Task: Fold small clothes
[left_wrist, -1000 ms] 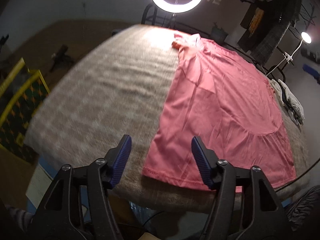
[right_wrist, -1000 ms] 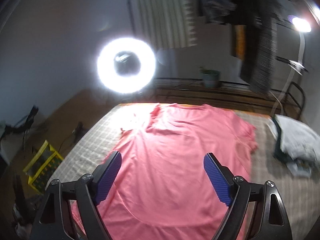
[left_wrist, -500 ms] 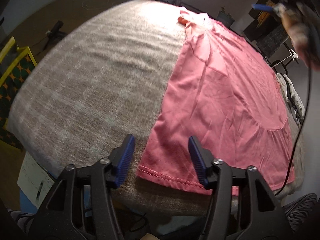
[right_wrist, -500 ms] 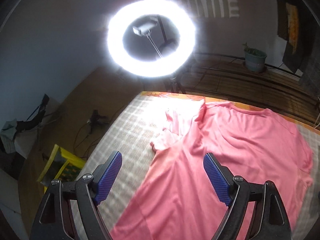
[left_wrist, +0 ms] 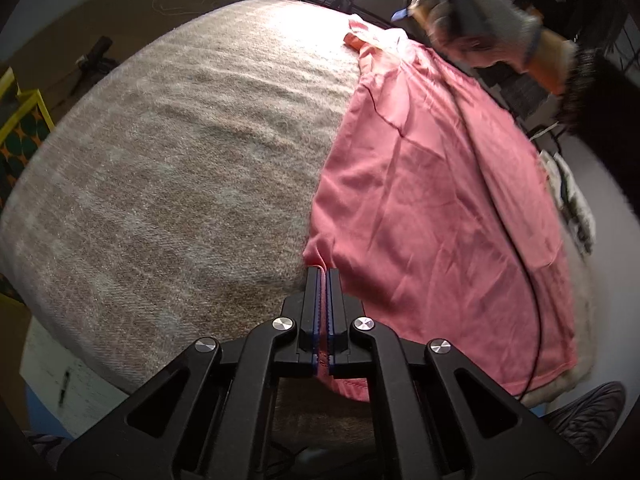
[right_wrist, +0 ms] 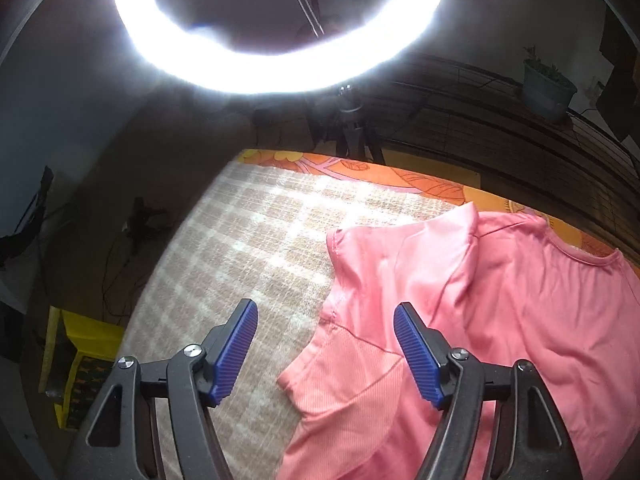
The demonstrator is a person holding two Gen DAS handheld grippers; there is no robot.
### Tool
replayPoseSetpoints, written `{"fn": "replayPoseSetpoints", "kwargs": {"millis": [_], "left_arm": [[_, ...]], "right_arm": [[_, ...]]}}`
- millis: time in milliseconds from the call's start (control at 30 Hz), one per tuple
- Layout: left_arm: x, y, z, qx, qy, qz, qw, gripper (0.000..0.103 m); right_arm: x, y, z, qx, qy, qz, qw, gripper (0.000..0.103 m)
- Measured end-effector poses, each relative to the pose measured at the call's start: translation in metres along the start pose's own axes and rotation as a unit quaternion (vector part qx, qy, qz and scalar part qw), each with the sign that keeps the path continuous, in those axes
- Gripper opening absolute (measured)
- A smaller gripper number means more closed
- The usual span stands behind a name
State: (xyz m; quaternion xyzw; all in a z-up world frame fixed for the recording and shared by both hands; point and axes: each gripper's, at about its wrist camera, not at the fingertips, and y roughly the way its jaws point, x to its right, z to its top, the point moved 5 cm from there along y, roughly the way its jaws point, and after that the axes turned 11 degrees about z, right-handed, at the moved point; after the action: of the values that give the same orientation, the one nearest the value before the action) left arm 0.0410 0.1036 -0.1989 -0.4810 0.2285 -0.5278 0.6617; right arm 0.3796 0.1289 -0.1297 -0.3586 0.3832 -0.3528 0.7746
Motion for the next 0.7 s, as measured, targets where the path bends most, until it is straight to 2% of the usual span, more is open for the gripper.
{"fn": "replayPoseSetpoints", "kwargs": {"millis": [133,200,267,400,500,567,633,700], "left_arm": [[-0.002,-0.006,0.003,0.011,-0.004,-0.005,0.9999,0.0],[-0.001,-0.007,0.003,0.013,-0.004,-0.009,0.9999,0.0],[-0.001,-0.009,0.002,0.015,0.0,-0.01,0.9998,0.0],[0.0,-0.01,0.001,0.019,0.005,-0.008,0.9998,0.0],[-0.001,-0.012,0.001,0.019,0.003,-0.01,0.9998,0.0],[-0.001,-0.014,0.001,0.023,0.005,-0.013,0.9996,0.0],[0.0,-0.019,0.001,0.031,0.01,-0.014,0.9994,0.0],[-0.002,-0.023,0.001,0.036,0.008,-0.019,0.9991,0.0]], "right_arm": [[0.004,0.039,0.015,-0.018,-0.011,-0.039,0.999,0.069],[0.006,0.051,0.018,-0.023,-0.011,-0.045,0.999,0.066],[0.008,0.064,0.018,-0.037,-0.01,-0.048,0.998,0.056],[0.001,0.081,0.013,-0.056,-0.052,-0.086,0.993,0.047],[-0.004,0.084,0.014,-0.053,-0.079,-0.108,0.99,0.022],[-0.005,0.085,0.016,-0.053,-0.083,-0.119,0.988,0.001],[-0.005,0.084,0.018,-0.055,-0.081,-0.119,0.988,0.0],[-0.004,0.077,0.022,-0.044,-0.067,-0.101,0.992,0.0]]}}
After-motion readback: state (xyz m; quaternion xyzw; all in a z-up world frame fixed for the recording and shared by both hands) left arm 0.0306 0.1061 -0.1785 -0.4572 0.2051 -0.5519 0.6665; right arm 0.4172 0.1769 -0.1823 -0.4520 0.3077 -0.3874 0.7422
